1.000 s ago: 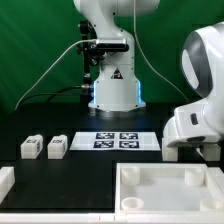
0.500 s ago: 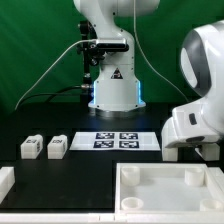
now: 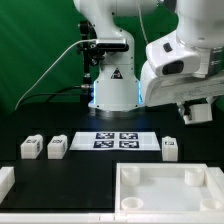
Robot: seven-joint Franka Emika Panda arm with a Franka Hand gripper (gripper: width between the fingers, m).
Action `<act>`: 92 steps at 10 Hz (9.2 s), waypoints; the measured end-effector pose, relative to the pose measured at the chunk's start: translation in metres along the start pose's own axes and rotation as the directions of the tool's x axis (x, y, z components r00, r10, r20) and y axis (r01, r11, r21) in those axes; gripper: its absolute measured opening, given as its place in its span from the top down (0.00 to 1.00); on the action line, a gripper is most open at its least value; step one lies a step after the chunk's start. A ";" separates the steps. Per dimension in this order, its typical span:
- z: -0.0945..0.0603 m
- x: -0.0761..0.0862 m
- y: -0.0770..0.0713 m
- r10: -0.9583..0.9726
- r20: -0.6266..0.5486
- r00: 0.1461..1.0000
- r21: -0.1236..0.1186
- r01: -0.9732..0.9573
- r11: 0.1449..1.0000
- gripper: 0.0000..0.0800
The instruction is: Assemble one leg
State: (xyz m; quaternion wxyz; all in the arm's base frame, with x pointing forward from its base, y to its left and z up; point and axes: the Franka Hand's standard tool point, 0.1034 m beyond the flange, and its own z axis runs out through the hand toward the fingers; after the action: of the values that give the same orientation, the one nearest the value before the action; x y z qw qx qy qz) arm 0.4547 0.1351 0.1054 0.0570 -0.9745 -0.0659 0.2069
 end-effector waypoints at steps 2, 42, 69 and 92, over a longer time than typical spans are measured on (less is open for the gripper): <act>0.002 0.005 0.002 -0.004 -0.165 0.986 -0.016 0.001 1.000 0.64; -0.021 0.160 0.043 -0.146 -0.845 0.515 -0.123 0.079 0.989 0.19; -0.050 0.171 0.043 -0.013 -0.437 0.899 0.056 0.041 0.998 0.63; -0.057 0.170 0.036 0.716 -0.443 0.539 0.344 -0.635 0.691 0.19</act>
Offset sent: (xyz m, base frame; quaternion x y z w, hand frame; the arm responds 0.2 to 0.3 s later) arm 0.1000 -0.0888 0.0216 -0.0330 0.3000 -0.1425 0.9427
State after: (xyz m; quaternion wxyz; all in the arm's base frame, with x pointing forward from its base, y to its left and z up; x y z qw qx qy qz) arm 0.6356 0.1208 0.0848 0.0577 -0.9324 0.3497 -0.0699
